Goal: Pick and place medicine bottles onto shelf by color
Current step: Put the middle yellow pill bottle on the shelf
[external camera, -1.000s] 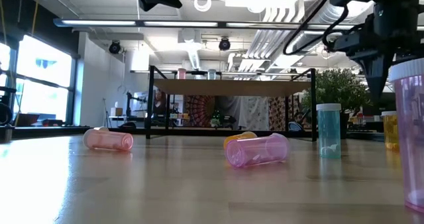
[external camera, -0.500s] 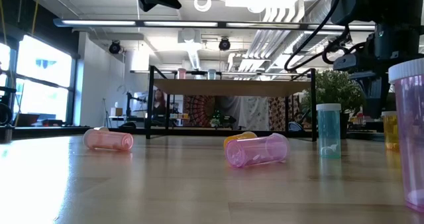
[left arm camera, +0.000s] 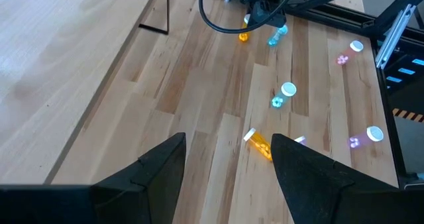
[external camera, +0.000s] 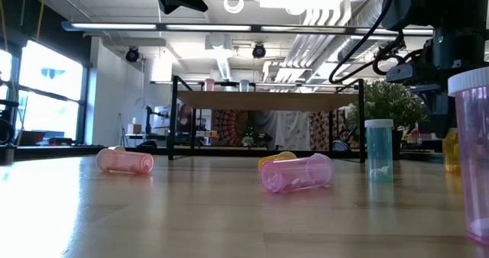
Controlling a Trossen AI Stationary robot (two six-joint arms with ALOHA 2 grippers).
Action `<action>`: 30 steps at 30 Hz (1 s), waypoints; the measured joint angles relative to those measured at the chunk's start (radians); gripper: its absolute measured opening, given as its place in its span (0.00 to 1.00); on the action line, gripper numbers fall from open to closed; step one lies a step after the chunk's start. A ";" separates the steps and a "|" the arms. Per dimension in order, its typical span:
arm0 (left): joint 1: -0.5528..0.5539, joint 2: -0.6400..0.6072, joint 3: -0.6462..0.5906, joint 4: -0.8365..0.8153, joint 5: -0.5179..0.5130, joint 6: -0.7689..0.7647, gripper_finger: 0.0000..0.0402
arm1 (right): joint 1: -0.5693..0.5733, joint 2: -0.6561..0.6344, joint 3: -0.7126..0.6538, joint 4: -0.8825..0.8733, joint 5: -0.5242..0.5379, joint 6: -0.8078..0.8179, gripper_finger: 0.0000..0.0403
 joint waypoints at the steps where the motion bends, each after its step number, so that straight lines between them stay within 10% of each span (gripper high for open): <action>1: 0.000 0.000 0.000 0.000 0.000 0.000 0.53 | 0.000 0.000 0.000 0.000 -0.002 0.000 0.33; 30: 0.130 0.000 0.000 0.002 0.069 0.069 0.53 | 0.000 -0.001 0.285 0.026 0.079 -0.121 0.28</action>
